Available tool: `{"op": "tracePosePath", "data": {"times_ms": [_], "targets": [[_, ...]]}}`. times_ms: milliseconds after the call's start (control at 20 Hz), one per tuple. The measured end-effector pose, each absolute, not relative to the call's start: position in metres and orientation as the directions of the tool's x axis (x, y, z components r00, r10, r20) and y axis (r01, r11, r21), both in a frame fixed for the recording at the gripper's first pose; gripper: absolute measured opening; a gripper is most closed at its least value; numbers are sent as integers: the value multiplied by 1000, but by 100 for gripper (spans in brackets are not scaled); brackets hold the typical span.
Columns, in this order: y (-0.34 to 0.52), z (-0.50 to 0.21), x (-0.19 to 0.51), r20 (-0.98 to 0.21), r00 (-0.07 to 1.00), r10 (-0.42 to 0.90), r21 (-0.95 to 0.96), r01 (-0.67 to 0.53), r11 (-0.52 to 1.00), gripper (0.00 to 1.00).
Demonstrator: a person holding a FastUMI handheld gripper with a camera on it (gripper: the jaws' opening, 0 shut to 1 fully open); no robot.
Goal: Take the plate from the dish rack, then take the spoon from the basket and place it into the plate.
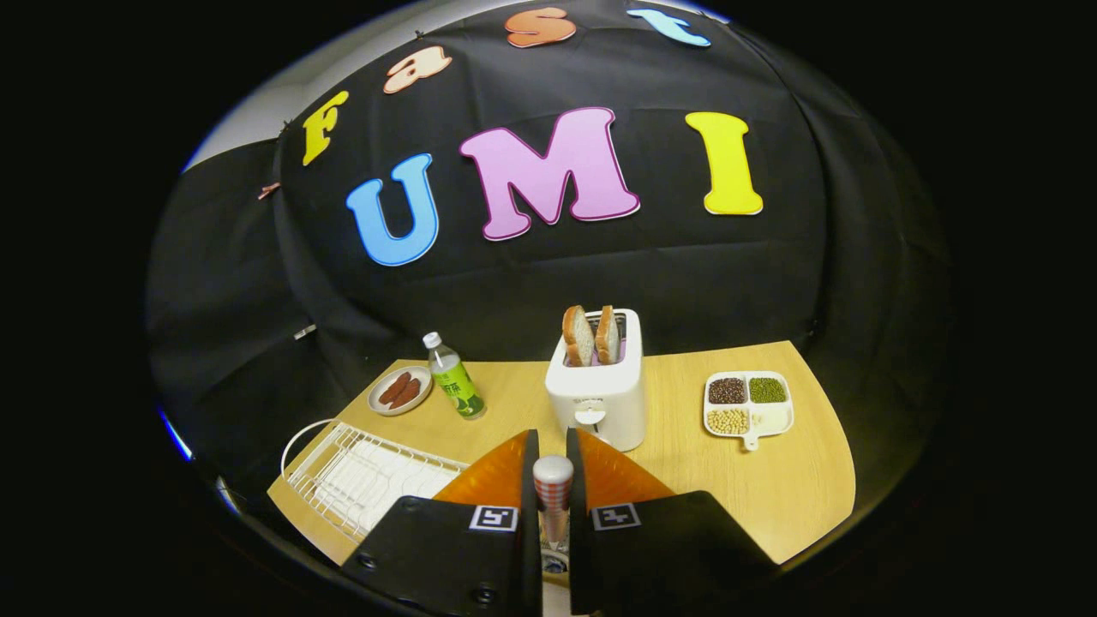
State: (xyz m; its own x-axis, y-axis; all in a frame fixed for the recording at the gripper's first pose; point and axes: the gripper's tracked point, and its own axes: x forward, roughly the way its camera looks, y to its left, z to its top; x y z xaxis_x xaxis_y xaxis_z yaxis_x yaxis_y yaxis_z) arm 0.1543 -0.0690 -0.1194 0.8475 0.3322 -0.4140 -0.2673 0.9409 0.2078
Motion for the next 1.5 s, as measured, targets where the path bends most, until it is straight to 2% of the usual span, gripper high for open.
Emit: {"op": "tracePosePath", "data": {"times_ms": [300, 650, 950, 1350, 1500], "targets": [[-49, -172, 76, -528, 748, 403, 222, -337, 915, 16], [-32, -243, 30, -642, 625, 444, 300, -328, 896, 17], [-25, -271, 14, -690, 573, 442, 307, -322, 896, 17], [-29, -274, 20, -705, 565, 428, 329, -274, 904, 21], [-36, -266, 22, -687, 600, 409, 296, -283, 912, 81]]}}
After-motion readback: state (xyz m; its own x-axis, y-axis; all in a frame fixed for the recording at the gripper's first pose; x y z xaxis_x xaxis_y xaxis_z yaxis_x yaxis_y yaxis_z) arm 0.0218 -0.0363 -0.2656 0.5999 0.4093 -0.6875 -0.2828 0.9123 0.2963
